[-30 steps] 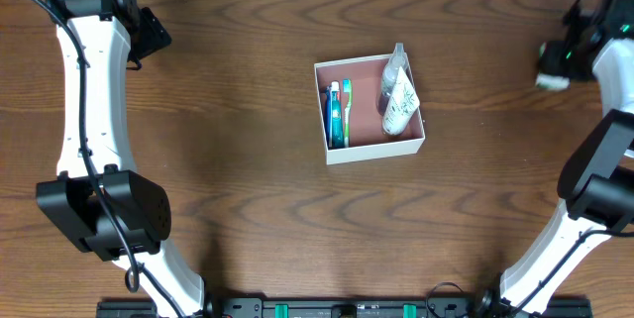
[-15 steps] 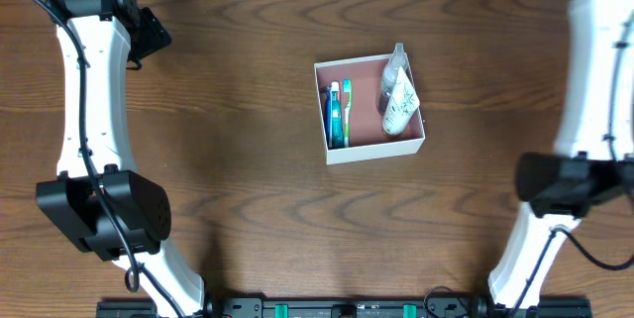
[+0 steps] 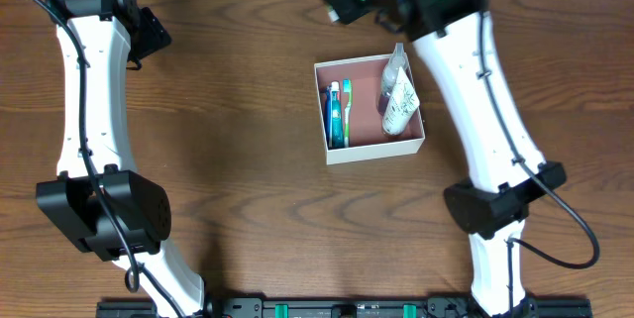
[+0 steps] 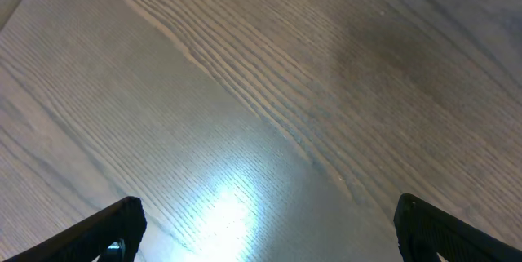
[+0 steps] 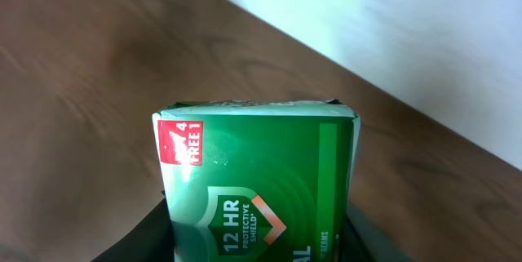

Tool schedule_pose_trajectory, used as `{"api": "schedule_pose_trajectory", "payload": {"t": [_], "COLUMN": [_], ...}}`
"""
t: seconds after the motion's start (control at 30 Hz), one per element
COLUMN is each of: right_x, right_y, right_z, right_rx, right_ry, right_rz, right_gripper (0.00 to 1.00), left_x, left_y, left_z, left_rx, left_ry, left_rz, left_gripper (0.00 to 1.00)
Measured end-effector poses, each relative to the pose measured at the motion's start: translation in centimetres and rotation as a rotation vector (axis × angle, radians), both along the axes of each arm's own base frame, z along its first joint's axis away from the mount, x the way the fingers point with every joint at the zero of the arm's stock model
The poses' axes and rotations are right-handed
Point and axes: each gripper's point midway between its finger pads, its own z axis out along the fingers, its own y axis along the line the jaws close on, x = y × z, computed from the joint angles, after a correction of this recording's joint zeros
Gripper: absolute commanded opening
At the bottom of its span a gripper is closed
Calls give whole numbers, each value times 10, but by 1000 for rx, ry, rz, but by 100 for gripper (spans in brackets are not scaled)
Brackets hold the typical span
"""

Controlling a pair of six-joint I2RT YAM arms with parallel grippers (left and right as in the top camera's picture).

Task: Pack container
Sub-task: 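Lift the soap box and carry it over the white box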

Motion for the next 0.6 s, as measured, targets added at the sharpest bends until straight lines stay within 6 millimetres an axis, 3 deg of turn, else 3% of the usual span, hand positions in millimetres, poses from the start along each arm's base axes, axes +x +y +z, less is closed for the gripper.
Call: {"api": "schedule_pose_trajectory", "payload": {"t": [0.13,0.27,0.43,0.6], "right_x": [-14,-19,-25,-34], "right_y": [12,3,-7,-12], "right_z": [-6,-18,-48,-93], "right_rx": [7,22,5,-46], "right_ry": [45,129,240,360], "right_rz": [-21,-116,-222,-287], "right_gripper": [28,27,29,28], "left_x": [0,0,0,0], "left_y": [0,0,0,0], "left_z": [0,0,0,0], "left_rx": [0,0,0,0], "left_ry": [0,0,0,0], "left_rz": [0,0,0,0], "left_gripper": [98,98,98,98]}}
